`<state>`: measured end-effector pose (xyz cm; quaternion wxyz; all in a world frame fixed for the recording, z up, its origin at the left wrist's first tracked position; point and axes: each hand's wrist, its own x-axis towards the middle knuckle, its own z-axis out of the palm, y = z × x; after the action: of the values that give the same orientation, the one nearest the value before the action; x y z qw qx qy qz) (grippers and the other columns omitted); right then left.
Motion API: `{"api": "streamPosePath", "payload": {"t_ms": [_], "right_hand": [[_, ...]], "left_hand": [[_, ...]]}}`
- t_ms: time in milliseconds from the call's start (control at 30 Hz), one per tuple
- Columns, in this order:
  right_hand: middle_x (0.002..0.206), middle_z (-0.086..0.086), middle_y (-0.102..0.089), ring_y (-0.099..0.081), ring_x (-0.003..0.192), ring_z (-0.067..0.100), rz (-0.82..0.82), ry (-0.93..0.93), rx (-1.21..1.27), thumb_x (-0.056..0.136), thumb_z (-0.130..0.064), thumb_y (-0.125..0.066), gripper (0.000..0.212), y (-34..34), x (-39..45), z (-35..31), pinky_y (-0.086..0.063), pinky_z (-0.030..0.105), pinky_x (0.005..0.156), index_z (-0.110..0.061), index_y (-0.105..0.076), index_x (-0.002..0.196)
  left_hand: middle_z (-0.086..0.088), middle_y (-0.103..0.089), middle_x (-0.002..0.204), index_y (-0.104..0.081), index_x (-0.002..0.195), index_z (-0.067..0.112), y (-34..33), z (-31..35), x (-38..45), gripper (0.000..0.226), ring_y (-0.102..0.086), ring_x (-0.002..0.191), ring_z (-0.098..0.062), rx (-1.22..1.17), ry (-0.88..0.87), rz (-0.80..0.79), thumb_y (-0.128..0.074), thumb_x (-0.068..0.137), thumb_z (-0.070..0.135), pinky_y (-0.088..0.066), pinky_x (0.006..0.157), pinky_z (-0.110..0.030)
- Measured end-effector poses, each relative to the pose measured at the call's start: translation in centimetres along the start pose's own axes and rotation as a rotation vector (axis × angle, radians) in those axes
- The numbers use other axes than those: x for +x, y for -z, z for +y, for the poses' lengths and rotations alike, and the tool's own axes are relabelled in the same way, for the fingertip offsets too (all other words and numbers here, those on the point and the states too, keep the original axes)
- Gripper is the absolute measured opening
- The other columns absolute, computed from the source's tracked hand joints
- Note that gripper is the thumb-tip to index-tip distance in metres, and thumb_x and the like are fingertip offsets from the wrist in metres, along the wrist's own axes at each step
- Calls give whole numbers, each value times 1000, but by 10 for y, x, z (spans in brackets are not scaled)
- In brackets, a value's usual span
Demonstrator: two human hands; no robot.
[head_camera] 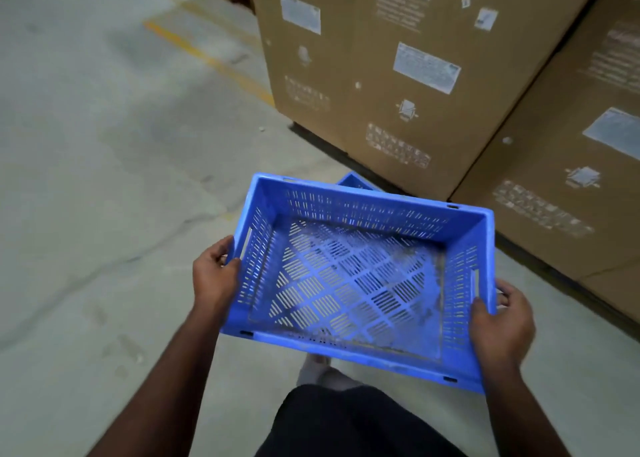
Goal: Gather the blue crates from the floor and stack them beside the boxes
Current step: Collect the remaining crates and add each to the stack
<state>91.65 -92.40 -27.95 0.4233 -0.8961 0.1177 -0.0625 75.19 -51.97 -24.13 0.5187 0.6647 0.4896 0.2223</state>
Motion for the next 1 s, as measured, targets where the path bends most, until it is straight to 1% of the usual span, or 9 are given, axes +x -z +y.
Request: {"api": "streamPosePath", "payload": {"t_ms": [67, 167, 233, 300, 467, 600, 667, 800, 1000], "right_hand": [[105, 18, -65, -65, 94, 40, 31, -12, -10, 82, -9, -72, 44, -29, 14, -9, -51, 46, 90, -11, -68, 126], [103, 18, -61, -63, 94, 41, 47, -67, -71, 78, -28, -60, 52, -64, 35, -25, -50, 45, 87, -10, -69, 126], [105, 18, -61, -63, 96, 42, 65, -110, -61, 81, -24, -63, 47, -81, 49, -38, -50, 45, 88, -11, -69, 125], [107, 20, -62, -63, 98, 43, 106, -182, -51, 84, -11, -69, 40, -97, 65, -49, -50, 47, 88, -10, -70, 124], [102, 23, -63, -61, 97, 44, 260, -258, -90, 78, -22, -58, 40, -141, 102, -61, -49, 48, 82, -3, -69, 111], [105, 21, -63, -61, 99, 42, 317, -375, -99, 87, -13, -66, 28, -190, 143, -57, -46, 45, 85, -5, -66, 114], [109, 22, -63, -62, 101, 42, 337, -445, -93, 88, -12, -68, 31, -217, 166, -51, -47, 45, 87, -6, -65, 118], [107, 24, -64, -63, 98, 44, 357, -515, -117, 80, -29, -57, 48, -272, 214, -20, -49, 47, 87, -3, -66, 119], [111, 26, -65, -64, 102, 45, 343, -598, -113, 78, -29, -55, 53, -339, 275, 42, -48, 47, 92, -2, -65, 123]], "left_hand": [[-7, -69, 128, -63, 134, 6, -23, 6, 46, 51, -68, 114, -22, 25, -27, -39, -59, 86, -9, -51, 106, -41], [-6, -69, 130, -63, 135, 6, -58, 24, 106, 50, -67, 112, -19, 68, -42, -81, -58, 87, -8, -51, 102, -32], [-6, -67, 131, -62, 136, 5, -83, 39, 137, 50, -65, 112, -17, 92, -63, -127, -57, 88, -9, -48, 97, -27], [-6, -66, 132, -60, 137, 4, -109, 58, 167, 50, -63, 112, -16, 125, -83, -170, -57, 88, -10, -46, 97, -26], [-9, -68, 131, -63, 135, 7, -190, 78, 253, 55, -66, 118, -27, 210, -121, -300, -57, 83, -10, -50, 107, -46], [-10, -67, 133, -61, 137, 4, -273, 79, 324, 56, -65, 121, -27, 272, -134, -417, -58, 83, -10, -49, 109, -47], [-9, -67, 133, -60, 138, 6, -317, 72, 358, 57, -65, 121, -27, 304, -128, -478, -58, 84, -9, -49, 109, -47], [-10, -68, 128, -63, 135, 8, -395, 41, 407, 57, -66, 115, -29, 421, -234, -536, -56, 81, -11, -49, 106, -41], [-17, -66, 118, -65, 131, 10, -482, -24, 453, 60, -67, 101, -41, 639, -416, -606, -59, 76, -13, -54, 93, -48]]}}
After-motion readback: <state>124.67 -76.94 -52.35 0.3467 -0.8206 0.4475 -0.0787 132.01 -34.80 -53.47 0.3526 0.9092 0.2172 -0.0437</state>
